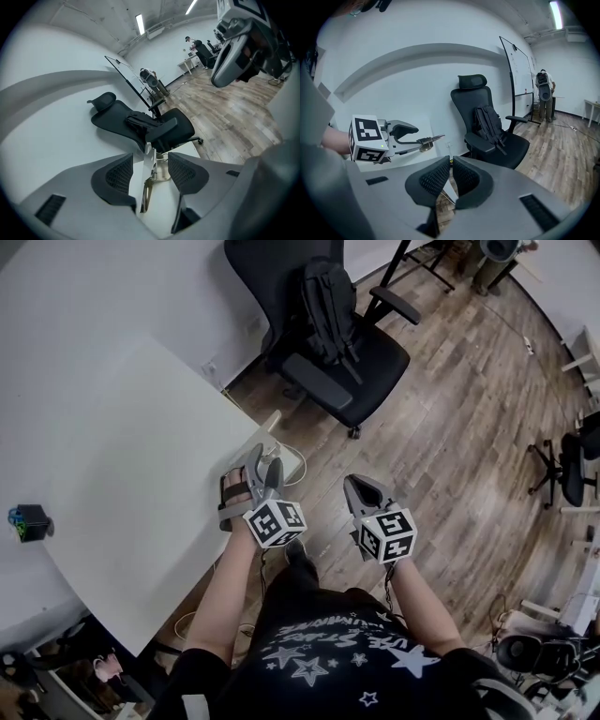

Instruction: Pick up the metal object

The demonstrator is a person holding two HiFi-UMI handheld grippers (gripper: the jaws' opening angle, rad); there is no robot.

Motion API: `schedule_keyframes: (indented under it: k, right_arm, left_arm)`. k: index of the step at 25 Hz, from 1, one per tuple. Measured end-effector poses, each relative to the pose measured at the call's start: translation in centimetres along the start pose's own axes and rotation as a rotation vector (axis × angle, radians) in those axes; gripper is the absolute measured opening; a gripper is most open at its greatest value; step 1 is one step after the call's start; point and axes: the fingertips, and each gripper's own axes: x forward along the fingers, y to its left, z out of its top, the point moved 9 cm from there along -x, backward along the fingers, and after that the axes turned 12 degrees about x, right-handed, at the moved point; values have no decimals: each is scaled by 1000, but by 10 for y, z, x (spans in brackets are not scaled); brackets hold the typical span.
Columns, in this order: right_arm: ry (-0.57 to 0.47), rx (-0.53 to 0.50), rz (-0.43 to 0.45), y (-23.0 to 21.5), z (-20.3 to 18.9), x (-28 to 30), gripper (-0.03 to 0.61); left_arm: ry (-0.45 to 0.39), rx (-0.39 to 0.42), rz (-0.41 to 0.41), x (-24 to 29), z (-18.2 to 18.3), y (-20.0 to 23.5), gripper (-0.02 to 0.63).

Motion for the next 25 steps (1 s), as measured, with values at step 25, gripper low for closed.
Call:
schedule_keyframes:
  k: [25]
  right_arm:
    - [-12,35,-41,-13,4,1,52]
  left_arm:
    - [101,169,-8,28,6,8,28]
